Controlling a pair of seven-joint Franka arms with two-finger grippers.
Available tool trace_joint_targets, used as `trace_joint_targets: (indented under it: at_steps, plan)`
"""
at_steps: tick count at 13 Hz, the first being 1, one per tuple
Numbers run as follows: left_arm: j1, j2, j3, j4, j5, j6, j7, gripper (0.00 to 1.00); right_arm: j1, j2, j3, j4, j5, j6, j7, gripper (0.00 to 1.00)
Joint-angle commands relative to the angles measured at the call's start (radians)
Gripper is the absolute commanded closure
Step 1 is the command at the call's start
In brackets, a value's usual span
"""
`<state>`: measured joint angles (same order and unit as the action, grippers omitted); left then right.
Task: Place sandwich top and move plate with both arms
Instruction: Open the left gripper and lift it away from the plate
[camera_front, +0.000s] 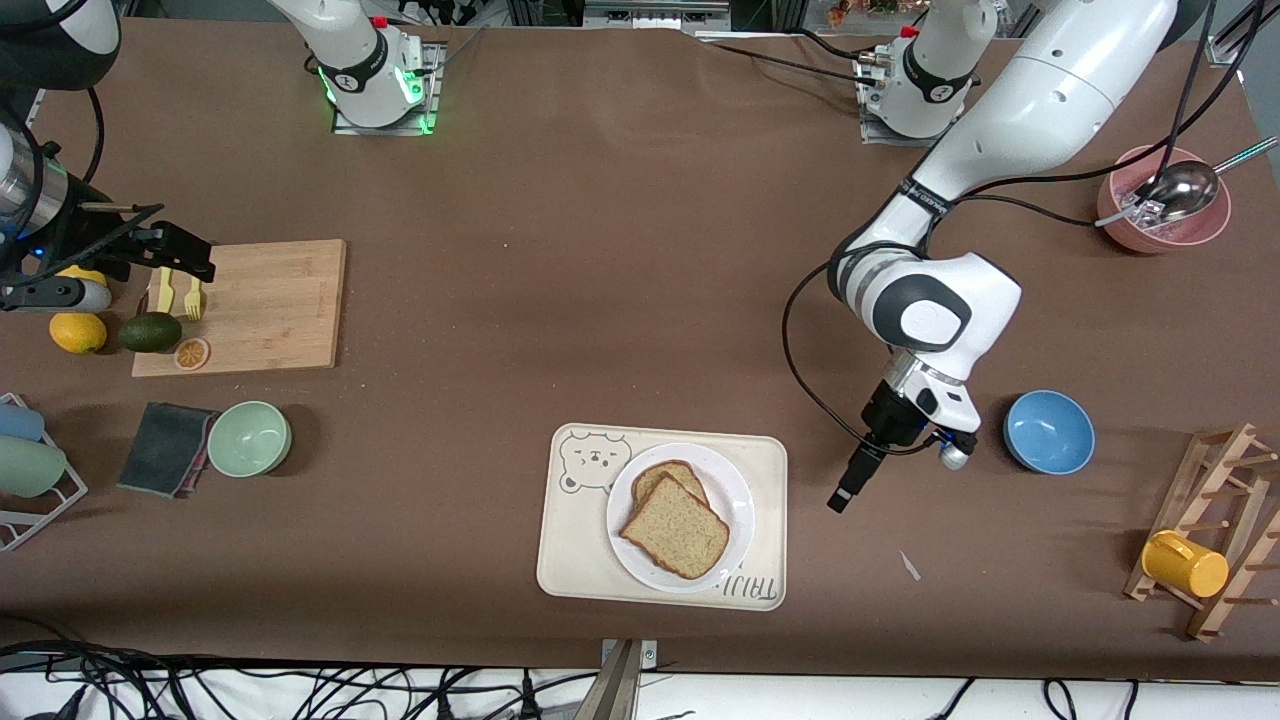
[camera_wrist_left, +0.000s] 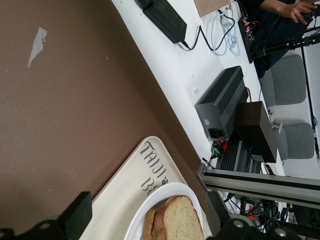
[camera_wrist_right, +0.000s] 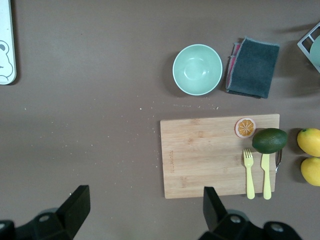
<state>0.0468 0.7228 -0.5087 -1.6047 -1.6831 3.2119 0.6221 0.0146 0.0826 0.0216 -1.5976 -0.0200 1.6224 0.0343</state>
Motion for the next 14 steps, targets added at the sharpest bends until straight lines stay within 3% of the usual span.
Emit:
trace_joint_targets:
  at_steps: [1, 9, 14]
  plan:
    - [0.056, -0.066, -0.005, -0.089, 0.156, -0.097, -0.166, 0.00, -0.007, -0.011, 0.004, -0.010, -0.011, -0.004, 0.010, 0.00]
    - [0.232, -0.183, 0.016, -0.216, 0.938, -0.601, -0.763, 0.00, -0.007, -0.011, 0.004, -0.010, -0.011, -0.004, 0.010, 0.00]
    - [0.234, -0.302, 0.096, -0.222, 1.347, -0.860, -1.034, 0.00, -0.007, -0.011, 0.004, -0.010, -0.011, -0.004, 0.010, 0.00]
